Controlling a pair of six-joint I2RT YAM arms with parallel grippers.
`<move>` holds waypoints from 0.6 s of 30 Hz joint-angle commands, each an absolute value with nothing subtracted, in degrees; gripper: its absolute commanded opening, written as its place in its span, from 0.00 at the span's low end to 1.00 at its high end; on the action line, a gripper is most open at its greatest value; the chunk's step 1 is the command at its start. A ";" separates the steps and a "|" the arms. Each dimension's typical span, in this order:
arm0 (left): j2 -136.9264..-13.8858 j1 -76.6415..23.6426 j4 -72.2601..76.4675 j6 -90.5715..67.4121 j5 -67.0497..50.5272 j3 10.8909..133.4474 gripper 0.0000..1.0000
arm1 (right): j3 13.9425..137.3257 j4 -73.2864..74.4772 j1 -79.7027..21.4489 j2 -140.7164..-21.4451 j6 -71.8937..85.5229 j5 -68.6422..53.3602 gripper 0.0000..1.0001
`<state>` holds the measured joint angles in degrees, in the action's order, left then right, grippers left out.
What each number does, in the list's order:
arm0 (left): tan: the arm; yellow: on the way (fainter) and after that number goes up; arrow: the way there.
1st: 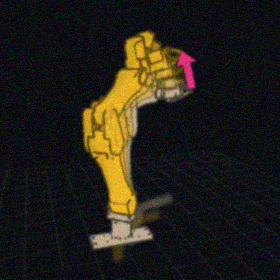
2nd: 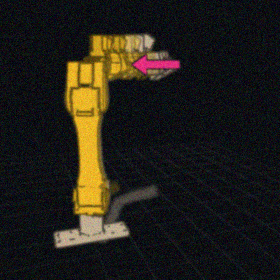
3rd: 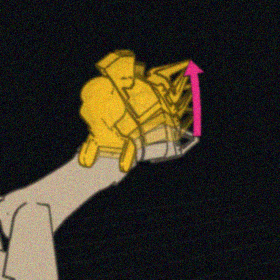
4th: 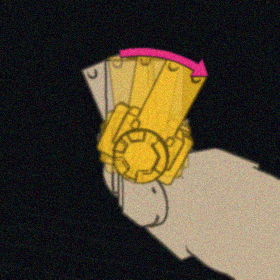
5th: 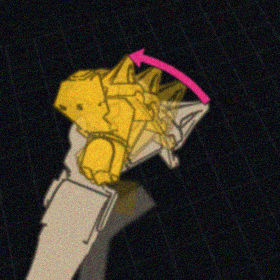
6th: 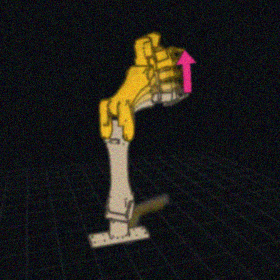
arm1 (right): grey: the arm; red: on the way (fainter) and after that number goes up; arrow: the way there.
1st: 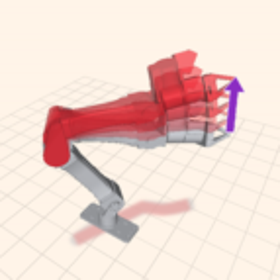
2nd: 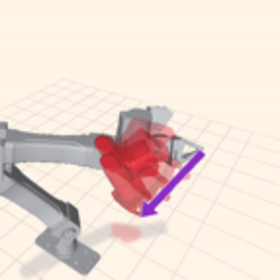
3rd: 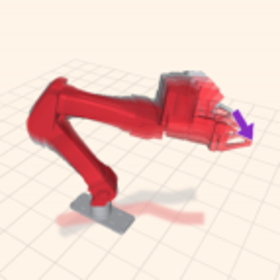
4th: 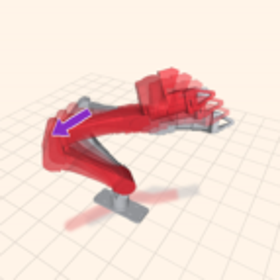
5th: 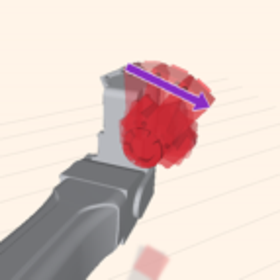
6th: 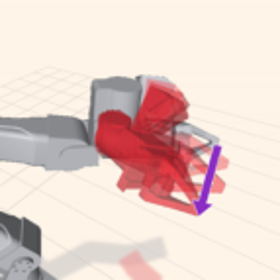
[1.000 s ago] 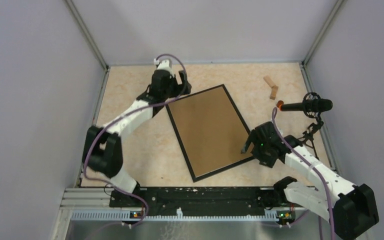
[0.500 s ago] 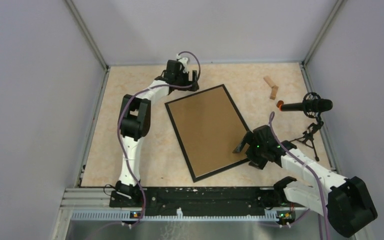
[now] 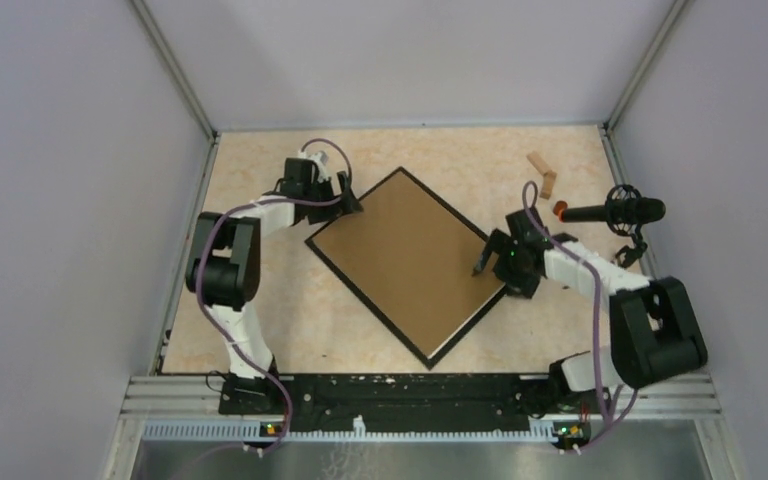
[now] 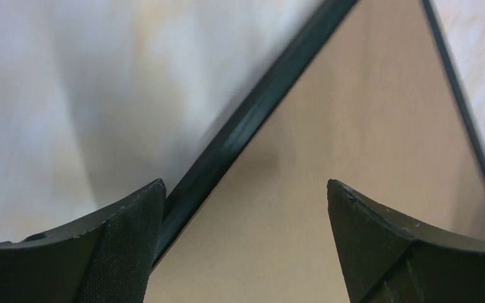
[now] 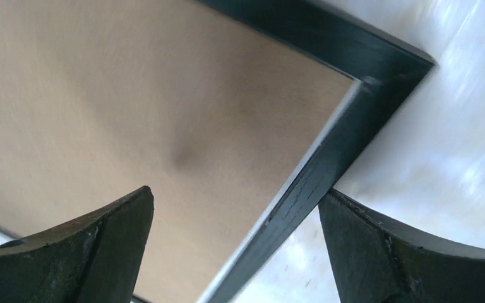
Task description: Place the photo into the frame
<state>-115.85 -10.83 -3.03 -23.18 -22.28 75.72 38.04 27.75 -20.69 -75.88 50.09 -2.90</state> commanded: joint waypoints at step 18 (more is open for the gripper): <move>-72.22 -14.65 -39.16 -26.18 -11.42 50.80 0.91 | 59.81 27.86 -14.68 -96.73 20.04 -7.10 0.99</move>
<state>-70.48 -13.65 -32.73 -23.31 -10.85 49.76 62.28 27.73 -14.46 -99.83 21.28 -2.70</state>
